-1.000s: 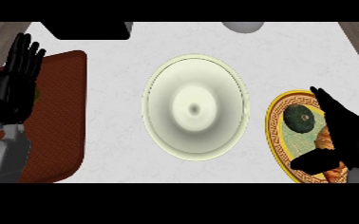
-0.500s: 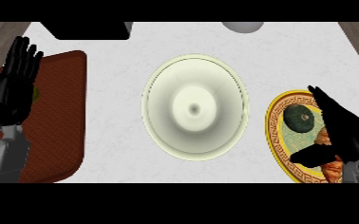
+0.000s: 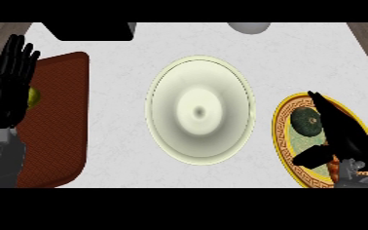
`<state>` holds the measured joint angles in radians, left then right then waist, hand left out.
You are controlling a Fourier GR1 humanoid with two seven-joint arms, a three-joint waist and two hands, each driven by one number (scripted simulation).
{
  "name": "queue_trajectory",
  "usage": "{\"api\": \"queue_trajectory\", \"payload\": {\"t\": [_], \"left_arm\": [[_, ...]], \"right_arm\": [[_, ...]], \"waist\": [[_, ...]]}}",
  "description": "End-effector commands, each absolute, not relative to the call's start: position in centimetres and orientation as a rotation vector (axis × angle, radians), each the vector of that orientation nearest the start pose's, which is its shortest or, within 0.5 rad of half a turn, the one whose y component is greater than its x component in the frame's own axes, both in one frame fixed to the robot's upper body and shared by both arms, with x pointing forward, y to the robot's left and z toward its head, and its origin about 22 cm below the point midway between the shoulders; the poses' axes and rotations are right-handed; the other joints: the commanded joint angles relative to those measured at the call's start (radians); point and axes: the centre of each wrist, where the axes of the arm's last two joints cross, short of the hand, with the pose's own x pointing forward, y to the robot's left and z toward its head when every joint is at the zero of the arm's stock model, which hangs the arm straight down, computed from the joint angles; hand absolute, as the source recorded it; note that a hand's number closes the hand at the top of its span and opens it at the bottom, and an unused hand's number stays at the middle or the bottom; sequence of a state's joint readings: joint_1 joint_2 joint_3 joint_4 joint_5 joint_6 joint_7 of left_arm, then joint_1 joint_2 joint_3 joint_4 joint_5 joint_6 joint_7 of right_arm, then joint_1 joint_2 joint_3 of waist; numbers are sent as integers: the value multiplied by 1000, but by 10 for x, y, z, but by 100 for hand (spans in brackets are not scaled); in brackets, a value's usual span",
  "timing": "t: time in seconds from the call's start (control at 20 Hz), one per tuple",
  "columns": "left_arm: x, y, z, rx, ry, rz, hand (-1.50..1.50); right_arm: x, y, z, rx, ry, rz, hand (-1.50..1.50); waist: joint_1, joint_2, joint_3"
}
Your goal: Pick the squash from the plate and place it in the bowl
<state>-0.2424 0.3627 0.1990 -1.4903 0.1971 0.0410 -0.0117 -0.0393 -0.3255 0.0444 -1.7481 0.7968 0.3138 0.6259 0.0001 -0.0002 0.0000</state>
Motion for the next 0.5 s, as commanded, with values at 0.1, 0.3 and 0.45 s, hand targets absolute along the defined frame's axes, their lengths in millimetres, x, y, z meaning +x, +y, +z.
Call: {"api": "queue_trajectory", "payload": {"t": [0.1, 0.3, 0.45], "left_arm": [[293, 344, 80, 241, -1786, 31, 0], [279, 330, 86, 238, -1785, 41, 0], [295, 334, 83, 259, -1770, 35, 0]], "right_arm": [[255, -287, 61, -925, -890, 771, -150], [257, -282, 54, -911, -852, 760, -150], [259, -289, 31, -911, -798, 772, -150]], "waist": [[-1, 0, 0], [1, 0, 0], [-1, 0, 0]]}}
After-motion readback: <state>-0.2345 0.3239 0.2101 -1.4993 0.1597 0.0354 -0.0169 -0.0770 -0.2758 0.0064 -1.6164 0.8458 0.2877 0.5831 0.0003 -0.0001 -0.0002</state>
